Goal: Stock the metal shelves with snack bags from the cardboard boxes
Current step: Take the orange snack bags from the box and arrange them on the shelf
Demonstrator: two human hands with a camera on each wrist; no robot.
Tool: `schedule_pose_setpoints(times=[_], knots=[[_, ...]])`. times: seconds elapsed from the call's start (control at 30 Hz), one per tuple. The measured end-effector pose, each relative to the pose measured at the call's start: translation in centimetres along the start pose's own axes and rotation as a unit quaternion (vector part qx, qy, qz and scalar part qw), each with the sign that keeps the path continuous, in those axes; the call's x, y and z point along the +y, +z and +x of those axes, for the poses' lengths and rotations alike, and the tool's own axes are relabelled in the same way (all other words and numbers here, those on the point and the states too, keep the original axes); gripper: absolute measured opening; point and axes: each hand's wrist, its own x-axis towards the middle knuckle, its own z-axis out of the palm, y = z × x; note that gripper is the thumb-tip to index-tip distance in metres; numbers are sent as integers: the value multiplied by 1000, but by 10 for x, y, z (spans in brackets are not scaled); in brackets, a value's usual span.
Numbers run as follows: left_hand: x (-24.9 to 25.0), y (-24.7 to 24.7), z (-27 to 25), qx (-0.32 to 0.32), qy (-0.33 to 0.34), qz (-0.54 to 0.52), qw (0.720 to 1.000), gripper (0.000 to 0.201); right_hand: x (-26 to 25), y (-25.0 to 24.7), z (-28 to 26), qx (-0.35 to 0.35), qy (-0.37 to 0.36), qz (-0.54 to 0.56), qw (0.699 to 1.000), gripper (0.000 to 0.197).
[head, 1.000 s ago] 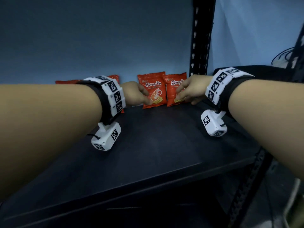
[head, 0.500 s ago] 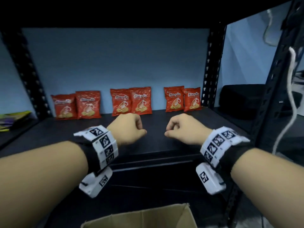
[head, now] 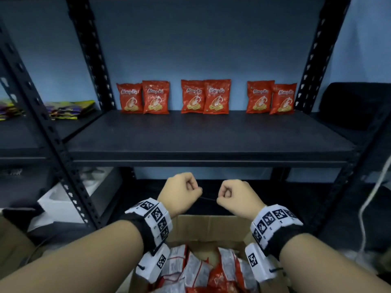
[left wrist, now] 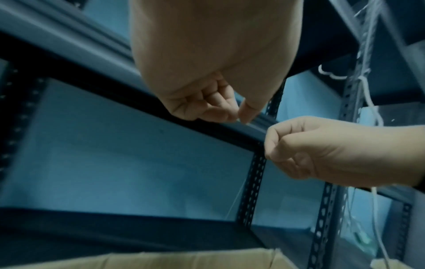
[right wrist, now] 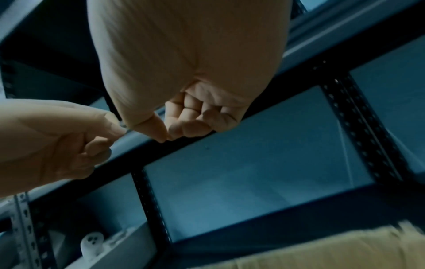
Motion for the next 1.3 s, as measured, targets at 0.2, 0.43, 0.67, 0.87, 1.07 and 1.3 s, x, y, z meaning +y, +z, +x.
schedule_pose_setpoints(times=[0.2, 0.43, 0.67, 0.87, 1.07, 1.3], knots=[[-65, 47, -7, -75, -94, 19, 993, 13, 65, 63, 4, -57, 119, -34, 991, 10], [-137, 115, -22, -223, -209, 57, 950, 21, 142, 150, -11, -257, 233, -88, 934, 27], [-178, 179, -32, -267, -248, 100, 926, 64, 182, 198, -20, -381, 255, -86, 885, 40], [-204, 219, -43, -295, -293, 128, 900, 37, 209, 226, -40, -411, 257, -86, 870, 50], [-217, 230, -46, -305, -318, 135, 887, 28, 214, 230, -44, -396, 262, -52, 878, 33], [-201, 213, -38, -315, -290, 112, 897, 41, 200, 207, -29, -289, 287, 7, 913, 35]])
